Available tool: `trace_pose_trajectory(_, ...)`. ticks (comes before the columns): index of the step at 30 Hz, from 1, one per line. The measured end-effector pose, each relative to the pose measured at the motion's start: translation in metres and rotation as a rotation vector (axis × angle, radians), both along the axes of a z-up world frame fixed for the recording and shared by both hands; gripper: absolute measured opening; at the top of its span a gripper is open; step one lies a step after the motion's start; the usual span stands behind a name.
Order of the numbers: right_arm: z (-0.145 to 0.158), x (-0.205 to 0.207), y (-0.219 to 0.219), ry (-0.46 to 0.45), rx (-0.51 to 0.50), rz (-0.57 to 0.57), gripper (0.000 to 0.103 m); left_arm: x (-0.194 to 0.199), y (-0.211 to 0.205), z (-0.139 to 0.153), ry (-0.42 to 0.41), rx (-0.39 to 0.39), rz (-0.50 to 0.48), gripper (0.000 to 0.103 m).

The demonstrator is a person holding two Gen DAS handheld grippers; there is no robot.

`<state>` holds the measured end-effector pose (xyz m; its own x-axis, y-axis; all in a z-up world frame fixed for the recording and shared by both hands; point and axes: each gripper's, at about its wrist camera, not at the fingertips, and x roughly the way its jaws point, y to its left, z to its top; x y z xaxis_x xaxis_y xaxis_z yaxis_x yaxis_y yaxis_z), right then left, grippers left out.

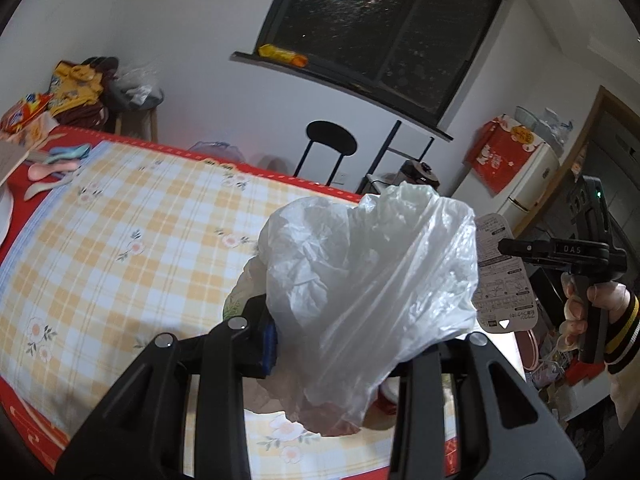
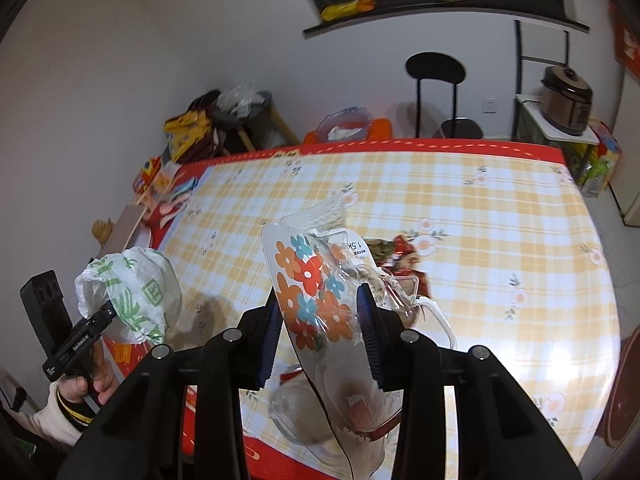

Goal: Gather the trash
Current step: 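Lift the flower-printed bag with the right tool and carry it toward the brown bin, then open the right tool over the brown bin to drop the flower-printed bag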

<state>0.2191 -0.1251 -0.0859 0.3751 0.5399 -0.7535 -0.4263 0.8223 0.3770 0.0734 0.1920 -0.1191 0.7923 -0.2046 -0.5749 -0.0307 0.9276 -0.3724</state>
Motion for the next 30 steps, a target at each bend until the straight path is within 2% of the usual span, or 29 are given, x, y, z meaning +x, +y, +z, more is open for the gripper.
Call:
trace_pose_trajectory(8,0.003,-0.005,-0.089,-0.013,0.018,-0.096,0.037,0.013,-0.061,0.015,-0.011,0.001,-0.051,0.036)
trace_pose_trajectory(21,-0.008,-0.020,-0.288,-0.021,0.008,-0.297,0.037,0.044,-0.199,0.032,-0.011,-0.009,-0.148,0.036)
trace_pose_trajectory(26,-0.032,-0.020,-0.369,-0.010,-0.036,-0.393,0.037,0.055,-0.247,0.031,0.010,0.004,-0.178,0.036)
trace_pose_trajectory(30,-0.065,-0.018,-0.430,0.027,-0.058,-0.472,0.037,0.063,-0.280,0.029,0.031,0.017,-0.187,0.036)
